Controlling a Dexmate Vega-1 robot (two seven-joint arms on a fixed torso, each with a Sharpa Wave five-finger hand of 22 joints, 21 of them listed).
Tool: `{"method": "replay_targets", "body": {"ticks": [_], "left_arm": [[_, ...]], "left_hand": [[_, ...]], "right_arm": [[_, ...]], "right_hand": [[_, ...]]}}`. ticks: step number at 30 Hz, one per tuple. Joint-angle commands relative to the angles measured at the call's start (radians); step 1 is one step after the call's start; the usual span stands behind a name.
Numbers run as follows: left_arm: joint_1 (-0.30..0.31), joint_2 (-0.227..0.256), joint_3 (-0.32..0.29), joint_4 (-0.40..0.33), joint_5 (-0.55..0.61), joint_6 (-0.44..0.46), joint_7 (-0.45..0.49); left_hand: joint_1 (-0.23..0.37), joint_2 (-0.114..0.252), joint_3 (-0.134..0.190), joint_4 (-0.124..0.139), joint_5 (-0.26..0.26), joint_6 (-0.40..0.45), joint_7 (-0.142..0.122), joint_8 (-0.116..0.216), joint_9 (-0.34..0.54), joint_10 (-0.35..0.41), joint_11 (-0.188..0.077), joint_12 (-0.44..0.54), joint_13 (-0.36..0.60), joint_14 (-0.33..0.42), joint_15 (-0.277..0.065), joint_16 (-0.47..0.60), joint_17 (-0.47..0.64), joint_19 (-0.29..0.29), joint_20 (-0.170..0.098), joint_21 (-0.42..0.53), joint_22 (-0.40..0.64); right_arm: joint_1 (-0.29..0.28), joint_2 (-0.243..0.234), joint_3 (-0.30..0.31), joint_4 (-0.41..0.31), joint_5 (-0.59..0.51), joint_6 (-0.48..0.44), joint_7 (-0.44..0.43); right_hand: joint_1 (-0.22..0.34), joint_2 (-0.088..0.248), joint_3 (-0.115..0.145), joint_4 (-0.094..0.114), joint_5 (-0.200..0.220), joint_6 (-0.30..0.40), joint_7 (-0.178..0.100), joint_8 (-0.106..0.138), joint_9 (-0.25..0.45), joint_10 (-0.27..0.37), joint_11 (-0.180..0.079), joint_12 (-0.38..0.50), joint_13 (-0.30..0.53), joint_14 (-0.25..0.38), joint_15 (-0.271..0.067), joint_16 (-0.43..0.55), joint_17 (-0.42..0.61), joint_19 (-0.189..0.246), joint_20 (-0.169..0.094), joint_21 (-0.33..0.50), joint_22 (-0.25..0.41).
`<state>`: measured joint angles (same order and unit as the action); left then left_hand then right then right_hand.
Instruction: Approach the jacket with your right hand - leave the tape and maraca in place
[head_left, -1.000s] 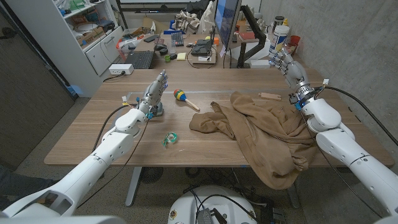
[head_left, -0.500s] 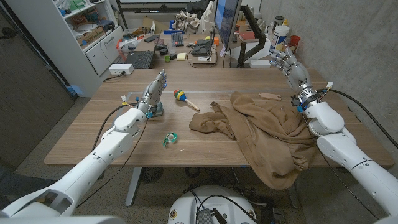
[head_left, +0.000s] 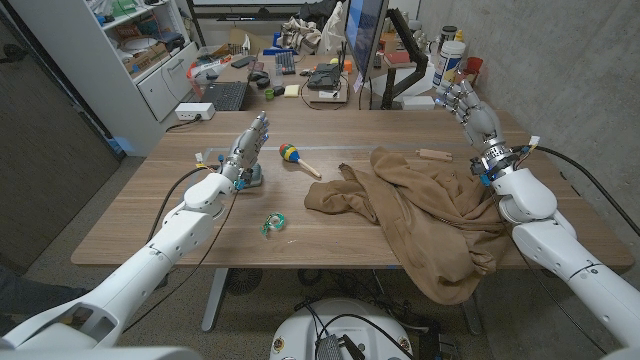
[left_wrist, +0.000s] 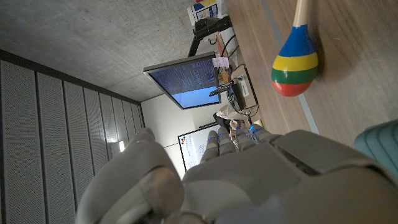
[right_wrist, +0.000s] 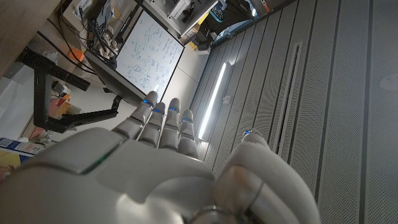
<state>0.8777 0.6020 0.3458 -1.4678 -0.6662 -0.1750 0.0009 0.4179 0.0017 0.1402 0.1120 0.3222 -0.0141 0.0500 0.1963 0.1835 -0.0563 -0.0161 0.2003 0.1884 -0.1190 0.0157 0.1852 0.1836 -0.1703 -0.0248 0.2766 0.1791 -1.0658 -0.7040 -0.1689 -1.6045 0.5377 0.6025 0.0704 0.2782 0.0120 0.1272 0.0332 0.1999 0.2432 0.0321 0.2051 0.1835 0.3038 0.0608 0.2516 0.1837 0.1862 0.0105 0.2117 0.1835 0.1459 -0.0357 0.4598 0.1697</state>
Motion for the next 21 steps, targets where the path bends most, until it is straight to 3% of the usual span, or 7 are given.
{"method": "replay_targets", "body": {"ticks": [1, 21], "left_arm": [[-0.006, 0.003, 0.004, 0.004, 0.001, 0.014, -0.003], [-0.019, 0.001, 0.013, 0.004, 0.012, 0.023, 0.001]], "left_hand": [[0.0, 0.011, -0.004, -0.002, 0.007, 0.006, 0.0, 0.003, 0.003, -0.006, 0.0, 0.003, 0.002, -0.012, -0.002, 0.005, 0.004, -0.004, 0.003, -0.007, 0.003], [0.001, 0.014, -0.008, -0.002, 0.007, 0.008, 0.0, 0.003, 0.003, -0.005, 0.005, 0.004, 0.002, -0.012, -0.002, 0.005, 0.004, -0.001, 0.003, -0.013, 0.003]], "right_arm": [[-0.024, -0.012, 0.017, -0.012, -0.064, 0.026, -0.031], [-0.106, -0.046, 0.076, -0.053, -0.164, 0.061, -0.079]], "right_hand": [[0.001, -0.003, -0.004, 0.0, 0.007, 0.012, -0.001, 0.004, 0.005, 0.01, -0.003, 0.004, 0.004, 0.009, -0.002, -0.001, 0.002, 0.01, -0.001, -0.003, 0.004], [0.01, -0.003, -0.004, -0.008, 0.011, 0.021, -0.008, 0.004, 0.005, 0.014, -0.007, 0.001, 0.004, 0.02, -0.011, -0.002, 0.001, 0.021, 0.0, -0.011, 0.004]]}}
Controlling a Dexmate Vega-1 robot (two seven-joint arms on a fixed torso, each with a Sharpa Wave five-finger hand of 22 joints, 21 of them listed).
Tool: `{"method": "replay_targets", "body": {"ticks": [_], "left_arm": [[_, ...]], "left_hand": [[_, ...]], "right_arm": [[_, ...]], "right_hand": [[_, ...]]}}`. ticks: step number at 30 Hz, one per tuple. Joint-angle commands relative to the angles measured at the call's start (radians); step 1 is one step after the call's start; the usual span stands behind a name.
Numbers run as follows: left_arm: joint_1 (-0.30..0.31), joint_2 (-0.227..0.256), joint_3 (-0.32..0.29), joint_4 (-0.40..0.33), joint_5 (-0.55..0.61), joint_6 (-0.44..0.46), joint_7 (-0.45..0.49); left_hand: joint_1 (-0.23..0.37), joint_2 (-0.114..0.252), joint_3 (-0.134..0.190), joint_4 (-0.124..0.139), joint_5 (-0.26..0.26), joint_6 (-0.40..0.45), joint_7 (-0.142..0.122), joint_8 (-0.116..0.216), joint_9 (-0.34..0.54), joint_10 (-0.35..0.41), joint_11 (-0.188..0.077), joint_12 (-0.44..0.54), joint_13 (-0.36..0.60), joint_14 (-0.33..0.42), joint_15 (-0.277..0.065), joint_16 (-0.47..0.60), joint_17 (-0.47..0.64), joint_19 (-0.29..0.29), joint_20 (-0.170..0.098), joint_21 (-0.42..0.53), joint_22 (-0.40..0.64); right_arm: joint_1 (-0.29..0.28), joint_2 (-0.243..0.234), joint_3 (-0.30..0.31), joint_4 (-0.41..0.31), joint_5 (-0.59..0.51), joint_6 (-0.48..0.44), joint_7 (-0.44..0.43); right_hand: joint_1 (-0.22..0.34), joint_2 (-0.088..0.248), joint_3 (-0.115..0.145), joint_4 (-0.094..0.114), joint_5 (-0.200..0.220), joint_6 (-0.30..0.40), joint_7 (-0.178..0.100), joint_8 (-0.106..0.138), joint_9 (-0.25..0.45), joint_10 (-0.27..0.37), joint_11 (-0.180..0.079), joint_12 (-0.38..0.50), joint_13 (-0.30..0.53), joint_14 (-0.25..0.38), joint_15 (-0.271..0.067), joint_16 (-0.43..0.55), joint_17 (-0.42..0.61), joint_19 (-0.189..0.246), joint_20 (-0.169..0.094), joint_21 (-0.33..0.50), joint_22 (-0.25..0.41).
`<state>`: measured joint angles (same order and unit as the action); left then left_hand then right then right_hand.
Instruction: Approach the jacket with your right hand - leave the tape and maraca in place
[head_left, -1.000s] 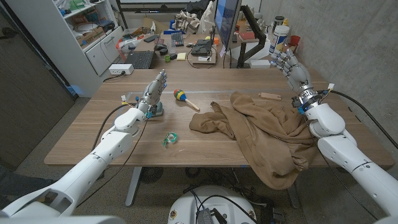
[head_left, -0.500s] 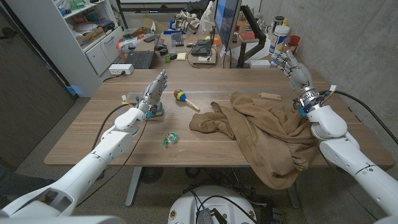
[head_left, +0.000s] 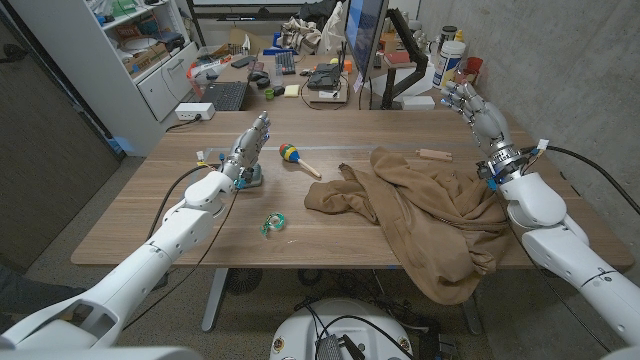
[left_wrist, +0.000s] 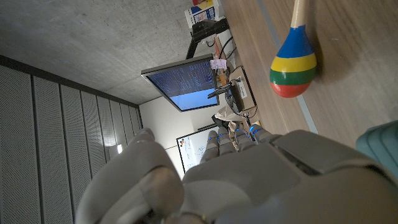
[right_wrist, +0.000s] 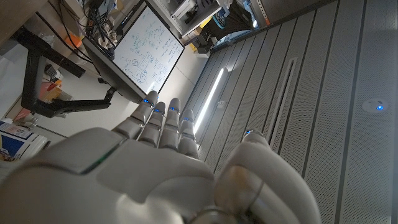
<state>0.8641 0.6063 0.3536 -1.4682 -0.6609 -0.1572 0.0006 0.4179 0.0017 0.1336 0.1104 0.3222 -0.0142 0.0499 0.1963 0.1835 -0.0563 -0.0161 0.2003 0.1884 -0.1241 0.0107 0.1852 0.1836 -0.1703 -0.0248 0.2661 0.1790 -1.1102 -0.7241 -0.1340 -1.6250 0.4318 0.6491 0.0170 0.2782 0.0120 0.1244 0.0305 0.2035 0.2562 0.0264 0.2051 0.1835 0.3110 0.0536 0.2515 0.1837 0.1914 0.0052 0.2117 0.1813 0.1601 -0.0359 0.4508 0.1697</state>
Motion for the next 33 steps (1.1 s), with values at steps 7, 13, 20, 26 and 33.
{"method": "replay_targets", "body": {"ticks": [7, 13, 20, 26, 33], "left_arm": [[-0.007, -0.001, 0.013, 0.003, 0.019, 0.006, 0.001], [-0.004, 0.0, 0.012, -0.005, 0.022, 0.011, 0.013], [0.0, 0.005, 0.008, -0.021, 0.025, 0.013, 0.021], [0.001, 0.004, 0.005, -0.026, 0.025, 0.014, 0.027], [0.002, 0.004, 0.004, -0.026, 0.02, 0.014, 0.024]], "left_hand": [[0.002, 0.016, -0.004, -0.001, 0.006, 0.007, 0.001, 0.002, 0.003, -0.009, 0.004, 0.002, 0.002, -0.008, 0.003, 0.005, 0.004, -0.004, -0.021, -0.007, 0.004], [0.005, 0.017, -0.008, -0.003, 0.006, 0.03, 0.011, 0.009, 0.003, 0.005, 0.008, 0.007, 0.001, 0.003, 0.001, 0.008, 0.002, 0.013, -0.061, -0.007, 0.003], [0.007, 0.018, -0.011, -0.005, 0.007, 0.032, -0.001, 0.008, 0.003, 0.003, -0.009, 0.006, 0.001, 0.005, -0.013, 0.007, 0.002, 0.016, -0.068, -0.01, 0.003], [0.009, 0.019, -0.013, -0.005, 0.007, 0.031, -0.011, 0.007, 0.003, 0.004, -0.014, 0.005, 0.001, 0.005, -0.019, 0.006, 0.001, 0.018, -0.058, -0.012, 0.003], [0.01, 0.02, -0.015, -0.006, 0.007, 0.033, -0.011, 0.007, 0.003, 0.004, -0.016, 0.005, 0.001, 0.005, -0.02, 0.005, 0.001, 0.017, -0.056, -0.015, 0.003]], "right_arm": [[-0.086, -0.023, 0.056, -0.044, -0.102, 0.019, -0.05], [-0.101, -0.026, 0.068, -0.051, -0.15, 0.029, -0.064], [-0.124, -0.031, 0.086, -0.064, -0.181, 0.031, -0.075], [-0.145, -0.031, 0.106, -0.082, -0.236, 0.023, -0.099], [-0.164, -0.029, 0.124, -0.098, -0.283, 0.024, -0.115]], "right_hand": [[0.013, 0.0, 0.001, -0.006, 0.009, 0.01, -0.004, 0.004, 0.005, 0.009, -0.006, 0.001, 0.004, 0.017, -0.009, -0.004, 0.003, 0.013, -0.002, -0.005, 0.004], [0.014, 0.001, 0.001, -0.007, 0.01, 0.013, -0.007, 0.004, 0.006, 0.007, -0.005, -0.001, 0.004, 0.019, -0.013, -0.004, 0.003, 0.016, -0.002, -0.006, 0.004], [0.014, 0.002, 0.0, -0.008, 0.011, 0.015, -0.007, 0.004, 0.006, 0.008, -0.005, -0.001, 0.004, 0.022, -0.014, -0.004, 0.003, 0.018, -0.003, -0.009, 0.005], [0.014, 0.001, 0.0, -0.009, 0.011, 0.018, -0.008, 0.005, 0.006, 0.01, -0.004, -0.002, 0.004, 0.024, -0.014, -0.005, 0.003, 0.019, -0.003, -0.011, 0.005], [0.014, -0.001, -0.002, -0.01, 0.012, 0.019, -0.008, 0.004, 0.006, 0.011, -0.005, -0.002, 0.005, 0.024, -0.014, -0.006, 0.003, 0.02, -0.002, -0.014, 0.005]]}}
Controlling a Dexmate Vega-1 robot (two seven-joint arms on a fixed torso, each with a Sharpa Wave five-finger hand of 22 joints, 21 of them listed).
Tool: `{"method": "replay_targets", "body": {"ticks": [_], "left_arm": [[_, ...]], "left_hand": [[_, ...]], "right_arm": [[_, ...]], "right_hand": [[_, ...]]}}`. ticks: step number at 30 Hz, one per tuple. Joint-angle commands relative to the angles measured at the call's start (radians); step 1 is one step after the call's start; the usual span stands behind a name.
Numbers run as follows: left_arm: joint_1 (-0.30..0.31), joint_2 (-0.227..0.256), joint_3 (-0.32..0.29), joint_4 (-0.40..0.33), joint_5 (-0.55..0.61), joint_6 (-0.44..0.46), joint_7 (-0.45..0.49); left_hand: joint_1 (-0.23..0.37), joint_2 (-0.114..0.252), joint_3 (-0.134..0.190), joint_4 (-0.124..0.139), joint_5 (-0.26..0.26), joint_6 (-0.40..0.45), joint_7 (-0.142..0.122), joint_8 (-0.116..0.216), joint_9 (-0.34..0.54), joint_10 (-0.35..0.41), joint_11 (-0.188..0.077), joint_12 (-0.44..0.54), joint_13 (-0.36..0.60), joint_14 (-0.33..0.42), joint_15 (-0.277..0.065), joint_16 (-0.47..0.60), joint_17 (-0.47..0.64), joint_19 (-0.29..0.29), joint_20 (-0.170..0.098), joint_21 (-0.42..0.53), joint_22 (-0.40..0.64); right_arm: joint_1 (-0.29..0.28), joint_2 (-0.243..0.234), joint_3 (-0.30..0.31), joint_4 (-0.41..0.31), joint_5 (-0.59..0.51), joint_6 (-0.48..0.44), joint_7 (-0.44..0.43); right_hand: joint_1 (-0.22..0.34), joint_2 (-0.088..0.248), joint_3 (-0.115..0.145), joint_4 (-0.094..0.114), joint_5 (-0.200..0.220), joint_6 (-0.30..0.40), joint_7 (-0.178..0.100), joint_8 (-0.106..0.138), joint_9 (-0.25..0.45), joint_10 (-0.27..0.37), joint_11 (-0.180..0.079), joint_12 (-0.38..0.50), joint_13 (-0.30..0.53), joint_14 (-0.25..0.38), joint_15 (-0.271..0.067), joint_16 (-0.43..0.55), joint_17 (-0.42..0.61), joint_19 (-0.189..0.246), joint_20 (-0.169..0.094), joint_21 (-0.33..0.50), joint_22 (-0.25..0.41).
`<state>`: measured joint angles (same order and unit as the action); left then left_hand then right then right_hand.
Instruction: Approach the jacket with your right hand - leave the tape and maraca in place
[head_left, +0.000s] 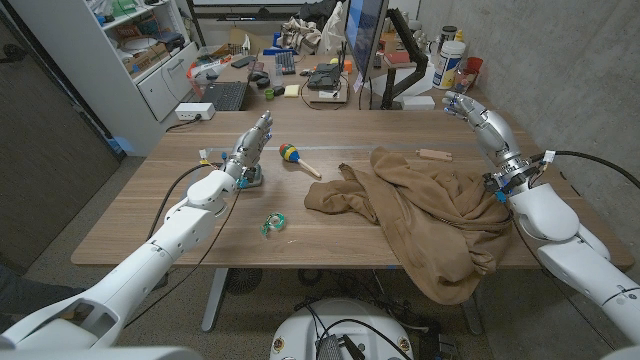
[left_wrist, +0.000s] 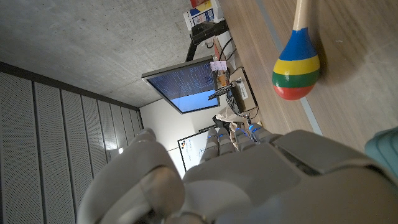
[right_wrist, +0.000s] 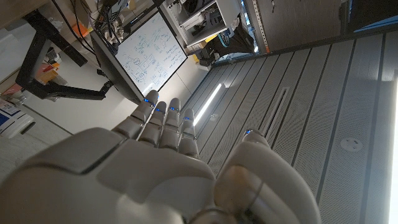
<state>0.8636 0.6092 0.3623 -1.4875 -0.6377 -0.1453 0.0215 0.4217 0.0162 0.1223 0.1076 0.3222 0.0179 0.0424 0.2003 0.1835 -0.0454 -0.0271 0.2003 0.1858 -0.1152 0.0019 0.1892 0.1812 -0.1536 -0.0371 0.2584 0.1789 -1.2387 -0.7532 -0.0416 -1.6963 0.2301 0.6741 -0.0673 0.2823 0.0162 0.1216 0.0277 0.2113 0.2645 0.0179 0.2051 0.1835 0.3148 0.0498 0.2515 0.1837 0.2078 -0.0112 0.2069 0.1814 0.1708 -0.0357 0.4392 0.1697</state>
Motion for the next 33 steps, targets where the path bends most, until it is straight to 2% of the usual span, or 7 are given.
{"method": "replay_targets", "body": {"ticks": [1, 12, 16, 21, 28, 33], "left_arm": [[0.004, 0.0, -0.005, -0.008, -0.003, 0.002, 0.005], [0.007, 0.003, -0.008, -0.011, -0.006, -0.002, 0.001], [0.004, 0.001, -0.008, -0.009, -0.007, -0.005, -0.002], [0.003, 0.001, -0.009, -0.008, -0.005, -0.006, -0.001], [0.001, 0.0, -0.009, -0.001, -0.009, -0.006, -0.007], [0.0, -0.002, -0.01, 0.006, -0.012, -0.008, -0.01]], "left_hand": [[0.006, 0.006, -0.003, -0.003, 0.007, 0.001, -0.004, 0.003, 0.003, -0.007, -0.006, 0.005, 0.003, -0.004, -0.011, 0.001, 0.003, 0.001, -0.044, -0.007, 0.003], [0.007, 0.007, -0.005, -0.004, 0.007, 0.0, -0.005, 0.001, 0.003, -0.01, -0.005, 0.003, 0.003, -0.004, -0.014, 0.0, 0.003, 0.003, -0.041, -0.009, 0.003], [0.007, 0.007, -0.007, -0.004, 0.007, -0.001, -0.005, 0.001, 0.003, -0.009, -0.005, 0.004, 0.003, -0.004, -0.013, 0.0, 0.003, -0.001, -0.031, -0.012, 0.003], [0.008, 0.008, -0.008, -0.004, 0.007, -0.003, -0.002, 0.0, 0.003, -0.01, -0.004, 0.003, 0.003, -0.005, -0.012, -0.001, 0.003, 0.004, -0.048, -0.012, 0.003], [0.009, 0.009, -0.009, -0.005, 0.007, -0.002, -0.002, 0.0, 0.003, -0.01, -0.003, 0.003, 0.003, -0.005, -0.012, -0.001, 0.003, 0.006, -0.055, -0.013, 0.003], [0.01, 0.01, -0.01, -0.005, 0.007, -0.003, -0.002, -0.001, 0.003, -0.011, -0.006, 0.002, 0.003, -0.005, -0.011, -0.001, 0.003, 0.009, -0.058, -0.014, 0.003]], "right_arm": [[-0.042, -0.001, 0.037, -0.034, -0.092, -0.007, -0.036], [-0.074, 0.004, 0.068, -0.067, -0.154, -0.021, -0.057], [-0.081, 0.007, 0.076, -0.075, -0.184, -0.023, -0.064], [-0.09, 0.013, 0.085, -0.086, -0.225, -0.027, -0.077], [-0.09, 0.02, 0.085, -0.085, -0.245, -0.028, -0.082], [-0.101, 0.024, 0.095, -0.104, -0.302, -0.047, -0.104]], "right_hand": [[0.009, -0.006, 0.0, -0.007, 0.004, 0.011, 0.0, 0.004, 0.006, 0.007, -0.001, -0.002, 0.005, 0.008, 0.001, -0.001, 0.003, 0.01, -0.002, -0.003, 0.005], [0.008, -0.007, -0.002, -0.007, 0.005, 0.012, -0.001, 0.003, 0.006, 0.009, -0.003, -0.003, 0.005, 0.01, 0.001, -0.002, 0.003, 0.012, -0.001, -0.007, 0.005], [0.007, -0.008, -0.003, -0.007, 0.005, 0.012, -0.001, 0.003, 0.006, 0.009, -0.002, -0.003, 0.005, 0.012, 0.001, -0.002, 0.003, 0.012, 0.0, -0.008, 0.005], [0.007, -0.008, -0.003, -0.007, 0.006, 0.012, 0.0, 0.002, 0.006, 0.01, -0.002, -0.003, 0.005, 0.012, 0.001, -0.003, 0.003, 0.013, 0.0, -0.01, 0.005], [0.005, -0.008, -0.005, -0.007, 0.007, 0.013, -0.001, 0.001, 0.006, 0.011, -0.002, -0.004, 0.005, 0.012, 0.001, -0.004, 0.004, 0.014, 0.0, -0.013, 0.005], [0.004, -0.008, -0.005, -0.007, 0.007, 0.013, 0.0, 0.001, 0.006, 0.012, -0.002, -0.005, 0.005, 0.012, 0.001, -0.004, 0.004, 0.015, 0.0, -0.015, 0.005]]}}
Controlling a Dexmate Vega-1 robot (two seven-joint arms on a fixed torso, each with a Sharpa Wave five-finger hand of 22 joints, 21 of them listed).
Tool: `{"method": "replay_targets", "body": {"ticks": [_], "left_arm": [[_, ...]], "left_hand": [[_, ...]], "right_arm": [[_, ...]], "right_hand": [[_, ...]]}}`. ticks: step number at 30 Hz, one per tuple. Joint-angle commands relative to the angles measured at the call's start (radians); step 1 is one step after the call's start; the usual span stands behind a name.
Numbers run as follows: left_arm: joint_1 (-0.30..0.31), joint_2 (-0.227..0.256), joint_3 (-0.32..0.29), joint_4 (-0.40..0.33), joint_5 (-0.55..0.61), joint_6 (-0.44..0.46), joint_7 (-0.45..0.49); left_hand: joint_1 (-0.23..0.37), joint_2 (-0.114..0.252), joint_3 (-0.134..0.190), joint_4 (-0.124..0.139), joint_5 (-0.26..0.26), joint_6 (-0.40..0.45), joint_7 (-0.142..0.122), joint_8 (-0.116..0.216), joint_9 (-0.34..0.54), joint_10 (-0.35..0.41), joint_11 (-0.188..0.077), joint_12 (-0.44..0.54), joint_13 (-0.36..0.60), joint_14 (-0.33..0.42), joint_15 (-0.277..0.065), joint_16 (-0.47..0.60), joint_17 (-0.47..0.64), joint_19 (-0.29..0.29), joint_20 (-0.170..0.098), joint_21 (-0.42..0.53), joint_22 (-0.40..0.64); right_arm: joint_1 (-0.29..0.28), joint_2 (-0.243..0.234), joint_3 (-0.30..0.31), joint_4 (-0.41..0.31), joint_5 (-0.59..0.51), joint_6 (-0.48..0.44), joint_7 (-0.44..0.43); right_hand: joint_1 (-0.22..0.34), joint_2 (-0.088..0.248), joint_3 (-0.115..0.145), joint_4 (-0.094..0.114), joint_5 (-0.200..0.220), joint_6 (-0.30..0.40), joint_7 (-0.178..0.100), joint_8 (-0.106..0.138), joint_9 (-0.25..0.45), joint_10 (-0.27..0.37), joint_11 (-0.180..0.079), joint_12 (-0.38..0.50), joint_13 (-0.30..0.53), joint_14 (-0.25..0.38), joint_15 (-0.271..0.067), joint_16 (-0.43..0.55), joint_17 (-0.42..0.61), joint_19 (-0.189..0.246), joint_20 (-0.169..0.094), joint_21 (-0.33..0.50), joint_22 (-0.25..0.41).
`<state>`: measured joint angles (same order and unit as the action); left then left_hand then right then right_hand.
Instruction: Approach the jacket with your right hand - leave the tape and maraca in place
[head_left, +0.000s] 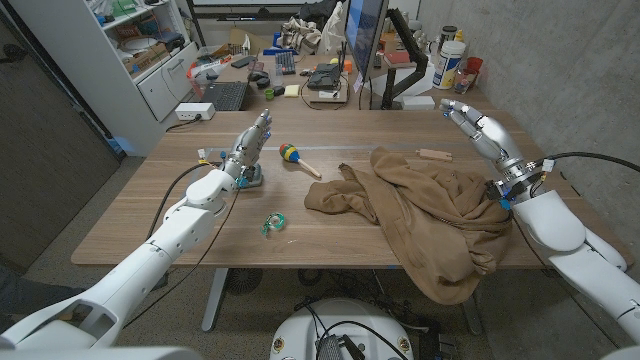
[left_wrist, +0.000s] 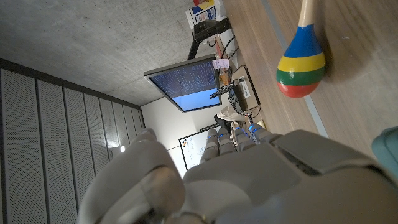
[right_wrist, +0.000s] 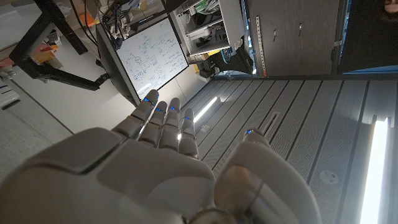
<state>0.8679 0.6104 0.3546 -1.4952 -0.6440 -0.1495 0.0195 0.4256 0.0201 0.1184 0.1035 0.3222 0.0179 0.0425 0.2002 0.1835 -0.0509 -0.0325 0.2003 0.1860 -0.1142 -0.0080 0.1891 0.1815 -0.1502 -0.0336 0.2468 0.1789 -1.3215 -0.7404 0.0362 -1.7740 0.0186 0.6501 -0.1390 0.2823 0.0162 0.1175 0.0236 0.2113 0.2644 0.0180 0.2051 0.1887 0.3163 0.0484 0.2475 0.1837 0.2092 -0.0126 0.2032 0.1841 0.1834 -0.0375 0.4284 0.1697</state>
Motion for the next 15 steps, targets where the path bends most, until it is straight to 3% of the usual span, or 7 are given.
{"method": "replay_targets", "body": {"ticks": [1, 15], "left_arm": [[-0.005, -0.003, -0.002, 0.015, -0.006, -0.005, -0.008], [-0.004, -0.004, -0.006, 0.031, -0.012, -0.017, -0.02]], "left_hand": [[0.006, 0.006, -0.007, -0.001, 0.007, -0.003, -0.002, -0.001, 0.003, -0.006, 0.0, 0.002, 0.003, -0.006, -0.002, -0.001, 0.003, 0.007, -0.064, -0.002, 0.003], [0.008, 0.007, -0.01, -0.002, 0.007, -0.007, 0.003, -0.003, 0.003, -0.007, 0.002, 0.002, 0.003, -0.011, -0.001, -0.003, 0.003, 0.0, -0.063, -0.009, 0.003]], "right_arm": [[-0.02, 0.012, 0.019, -0.03, -0.105, -0.026, -0.038], [-0.039, 0.009, 0.027, -0.069, -0.257, -0.064, -0.089]], "right_hand": [[0.004, -0.008, -0.001, -0.003, 0.007, 0.012, 0.0, 0.0, 0.001, 0.011, -0.001, -0.001, 0.005, 0.011, 0.002, -0.001, 0.001, 0.003, 0.003, -0.004, 0.005], [-0.002, -0.006, -0.004, 0.0, 0.009, 0.013, -0.003, -0.001, 0.001, 0.011, -0.002, -0.003, 0.005, 0.011, 0.0, -0.002, 0.002, 0.006, 0.002, -0.011, 0.006]]}}
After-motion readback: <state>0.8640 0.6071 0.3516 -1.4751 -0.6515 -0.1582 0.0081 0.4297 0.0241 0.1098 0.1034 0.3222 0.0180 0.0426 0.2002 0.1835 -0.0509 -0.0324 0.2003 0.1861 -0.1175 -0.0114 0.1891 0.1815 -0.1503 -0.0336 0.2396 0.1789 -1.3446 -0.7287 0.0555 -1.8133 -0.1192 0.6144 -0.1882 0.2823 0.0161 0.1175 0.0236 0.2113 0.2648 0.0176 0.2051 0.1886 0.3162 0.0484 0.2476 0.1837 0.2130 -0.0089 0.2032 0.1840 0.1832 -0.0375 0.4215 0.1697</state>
